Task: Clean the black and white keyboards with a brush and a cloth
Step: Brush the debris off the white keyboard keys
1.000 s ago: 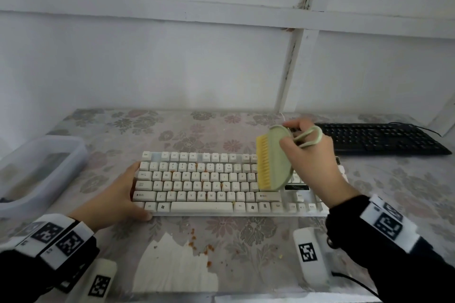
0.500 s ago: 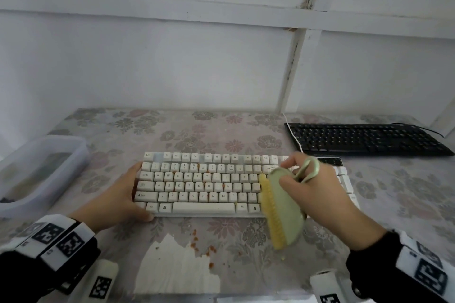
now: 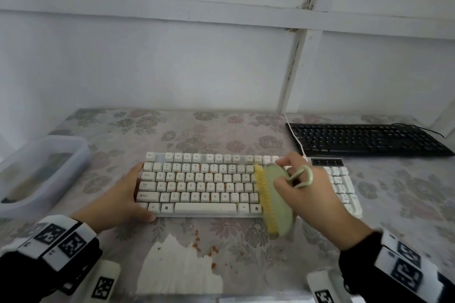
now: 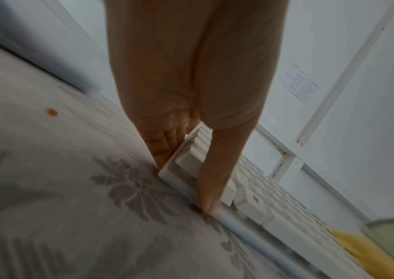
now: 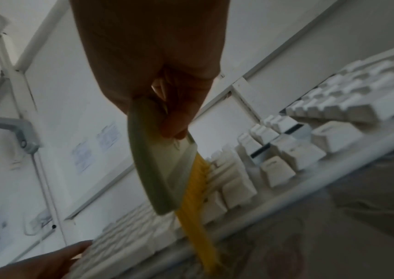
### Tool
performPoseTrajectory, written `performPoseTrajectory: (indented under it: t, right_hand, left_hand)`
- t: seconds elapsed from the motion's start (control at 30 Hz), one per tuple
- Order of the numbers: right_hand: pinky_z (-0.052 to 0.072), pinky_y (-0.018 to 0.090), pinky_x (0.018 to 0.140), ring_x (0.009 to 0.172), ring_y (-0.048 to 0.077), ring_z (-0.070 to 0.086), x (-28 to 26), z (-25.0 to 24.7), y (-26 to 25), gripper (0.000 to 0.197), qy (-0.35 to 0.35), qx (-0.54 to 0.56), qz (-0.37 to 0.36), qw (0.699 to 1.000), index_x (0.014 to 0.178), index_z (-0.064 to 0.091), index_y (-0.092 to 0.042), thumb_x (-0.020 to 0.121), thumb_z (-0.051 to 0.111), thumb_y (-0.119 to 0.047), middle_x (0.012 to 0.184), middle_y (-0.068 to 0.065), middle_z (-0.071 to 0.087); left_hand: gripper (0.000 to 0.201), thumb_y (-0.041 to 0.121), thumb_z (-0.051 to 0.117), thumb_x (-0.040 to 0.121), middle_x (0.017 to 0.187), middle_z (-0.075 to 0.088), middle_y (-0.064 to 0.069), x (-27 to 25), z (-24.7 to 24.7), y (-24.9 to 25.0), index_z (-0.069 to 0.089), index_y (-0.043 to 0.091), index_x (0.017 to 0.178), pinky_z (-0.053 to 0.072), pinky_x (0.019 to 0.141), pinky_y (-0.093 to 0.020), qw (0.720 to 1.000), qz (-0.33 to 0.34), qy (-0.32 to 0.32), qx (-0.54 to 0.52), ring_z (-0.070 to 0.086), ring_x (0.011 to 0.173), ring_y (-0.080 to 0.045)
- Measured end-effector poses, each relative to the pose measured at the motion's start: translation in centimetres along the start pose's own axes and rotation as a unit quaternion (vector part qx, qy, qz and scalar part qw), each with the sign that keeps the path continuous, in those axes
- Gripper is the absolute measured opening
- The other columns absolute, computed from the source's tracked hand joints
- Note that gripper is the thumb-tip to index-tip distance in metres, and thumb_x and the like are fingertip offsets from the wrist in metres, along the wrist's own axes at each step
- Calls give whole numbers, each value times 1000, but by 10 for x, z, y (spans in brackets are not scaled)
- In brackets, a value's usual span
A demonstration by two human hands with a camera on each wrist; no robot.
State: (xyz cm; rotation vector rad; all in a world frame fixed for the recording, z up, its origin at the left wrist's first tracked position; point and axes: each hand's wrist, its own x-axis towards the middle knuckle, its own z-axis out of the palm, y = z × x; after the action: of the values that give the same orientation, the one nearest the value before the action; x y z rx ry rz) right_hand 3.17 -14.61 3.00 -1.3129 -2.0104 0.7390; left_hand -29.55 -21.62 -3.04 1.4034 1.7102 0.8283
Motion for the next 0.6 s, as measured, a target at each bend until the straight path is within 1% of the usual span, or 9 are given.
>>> performPoseTrajectory:
  t: [0.03,0.1,0.17,0.23,0.3,0.33,0.4,0.5,0.6]
  right_hand:
    - [29,16,37,37,5,36,-3,-4,0,13,-18,9,17,1000,87,58,-20,83,56,-8,46,-6,48]
    - [32,16,37,40,5,40,-2,-13,-4,10,-19,13,30,999,86,61,-20,83,58,-11,52,-6,53]
    - [33,12,38,44,2,47,9,-20,-9,7,38,17,14,999,86,62,-20,84,60,-14,62,-1,60]
    - [35,11,38,48,-3,50,22,-21,-14,11,100,37,-10,994,93,62,-18,85,59,-11,69,0,63]
    - [36,10,38,49,-6,52,32,-14,-16,15,119,53,-19,991,98,60,-17,86,55,-8,71,1,63]
    - [35,9,38,48,-6,52,33,-11,-16,14,113,49,-21,992,98,59,-16,87,55,-7,69,1,61]
    - [34,10,37,44,0,51,28,-4,-12,13,89,26,-23,995,95,57,-17,88,55,-7,64,2,59]
    - [35,20,37,43,6,46,5,2,-1,19,20,2,-22,1000,96,56,-24,86,55,-7,63,9,62]
    - [31,19,36,41,7,39,-16,-3,4,22,-36,2,3,999,92,56,-28,84,54,-8,53,-1,54]
  left_hand:
    - [93,10,81,41,121,57,10,0,0,0,34,50,111,46,92,-26,1000,-1,1,0,57,111,-8]
    - [96,15,82,39,122,57,10,0,-1,0,34,49,114,46,93,-28,1000,-1,1,4,56,112,-8]
    - [103,21,83,35,124,56,9,0,-1,-1,31,48,119,46,98,-34,1000,-4,-1,4,56,113,-10]
    - [108,24,84,33,125,56,8,1,-2,-2,29,46,123,46,100,-38,1000,-7,-3,1,56,114,-11]
    - [108,26,84,32,125,57,7,1,-2,-2,30,47,123,46,101,-39,1000,-7,-4,1,57,114,-12]
    - [105,26,83,33,124,57,7,0,-2,-3,31,49,121,46,100,-38,1000,-6,-3,1,57,114,-11]
    - [98,21,83,36,122,57,9,0,-2,-1,33,53,114,47,97,-32,1000,-8,-2,0,57,112,-9]
    - [95,11,81,42,121,57,11,0,-1,-1,34,53,112,46,94,-29,1000,-7,-1,0,57,112,-8]
    - [96,9,81,44,122,57,12,1,-1,-1,33,54,112,45,96,-29,1000,-4,-1,1,56,113,-7]
